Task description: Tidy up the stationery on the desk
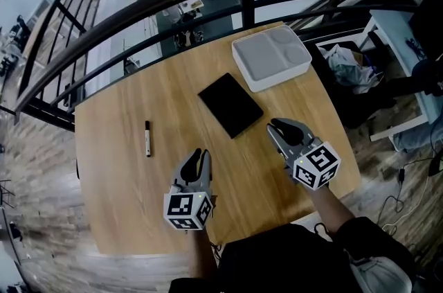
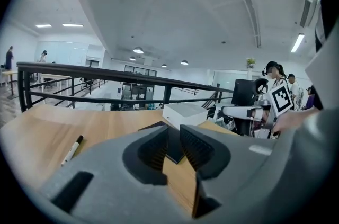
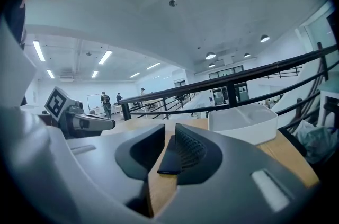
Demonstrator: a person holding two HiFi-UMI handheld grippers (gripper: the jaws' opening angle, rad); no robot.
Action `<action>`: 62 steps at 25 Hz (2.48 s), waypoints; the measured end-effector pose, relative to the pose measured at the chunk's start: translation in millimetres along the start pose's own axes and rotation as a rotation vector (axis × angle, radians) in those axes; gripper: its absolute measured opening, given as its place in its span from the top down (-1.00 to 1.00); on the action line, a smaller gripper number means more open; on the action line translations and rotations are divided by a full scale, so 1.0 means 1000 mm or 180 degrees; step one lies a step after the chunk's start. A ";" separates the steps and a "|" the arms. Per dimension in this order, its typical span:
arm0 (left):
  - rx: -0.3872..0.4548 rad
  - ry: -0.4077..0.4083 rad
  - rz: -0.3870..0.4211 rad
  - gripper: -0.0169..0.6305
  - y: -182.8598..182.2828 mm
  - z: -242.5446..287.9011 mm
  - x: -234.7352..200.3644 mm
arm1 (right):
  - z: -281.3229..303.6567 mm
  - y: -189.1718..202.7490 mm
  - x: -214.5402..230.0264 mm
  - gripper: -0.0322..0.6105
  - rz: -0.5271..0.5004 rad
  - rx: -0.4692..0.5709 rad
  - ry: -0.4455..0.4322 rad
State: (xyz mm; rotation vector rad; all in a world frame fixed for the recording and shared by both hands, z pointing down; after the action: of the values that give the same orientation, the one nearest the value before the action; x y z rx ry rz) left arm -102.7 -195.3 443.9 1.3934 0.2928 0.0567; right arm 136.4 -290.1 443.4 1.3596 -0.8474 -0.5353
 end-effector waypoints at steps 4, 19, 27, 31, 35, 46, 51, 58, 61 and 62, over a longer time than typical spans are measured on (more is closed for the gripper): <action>-0.0093 0.0064 -0.0091 0.67 0.012 0.022 -0.011 | 0.020 0.008 0.012 0.73 -0.0060 -0.0084 0.0068; -0.0482 0.0111 -0.0507 0.45 0.071 0.090 -0.043 | 0.086 0.060 0.052 0.64 -0.0090 -0.0600 0.0218; -0.0673 -0.0048 -0.0676 0.36 0.103 0.115 -0.045 | 0.109 0.096 0.077 0.56 -0.0042 -0.1069 0.0239; -0.0744 -0.0037 -0.0681 0.36 0.111 0.122 -0.040 | 0.117 0.109 0.081 0.49 -0.0015 -0.1242 0.0234; -0.0778 -0.0027 -0.0738 0.35 0.115 0.130 -0.037 | 0.122 0.116 0.086 0.48 -0.0029 -0.1348 0.0232; -0.0905 -0.0044 -0.0685 0.34 0.120 0.142 -0.029 | 0.129 0.130 0.095 0.46 -0.0008 -0.1616 0.0237; -0.1089 -0.0021 -0.0616 0.32 0.124 0.148 -0.026 | 0.131 0.131 0.095 0.53 0.0053 -0.1684 0.0179; -0.1220 0.0060 -0.0661 0.23 0.126 0.151 -0.023 | 0.130 0.132 0.094 0.54 0.0070 -0.1720 0.0142; -0.1204 0.0037 -0.0738 0.22 0.126 0.150 -0.026 | 0.129 0.133 0.090 0.54 0.0066 -0.1759 0.0133; -0.1203 0.0023 -0.0746 0.22 0.126 0.149 -0.026 | 0.129 0.133 0.089 0.53 0.0049 -0.1771 0.0129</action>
State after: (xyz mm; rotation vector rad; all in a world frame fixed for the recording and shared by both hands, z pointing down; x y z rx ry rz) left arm -76.1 -321.4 593.4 0.9778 0.4263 -0.0737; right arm 71.0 -416.6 591.7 0.8499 -0.6122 -0.6696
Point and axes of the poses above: the fingertips, and each gripper's own axes: z forward along the fingers, x to its right, y out of its underside, the point moved 7 cm from there along -z, backward along the fingers, and after that the axes turned 10 degrees about x, right-handed, at the moved point
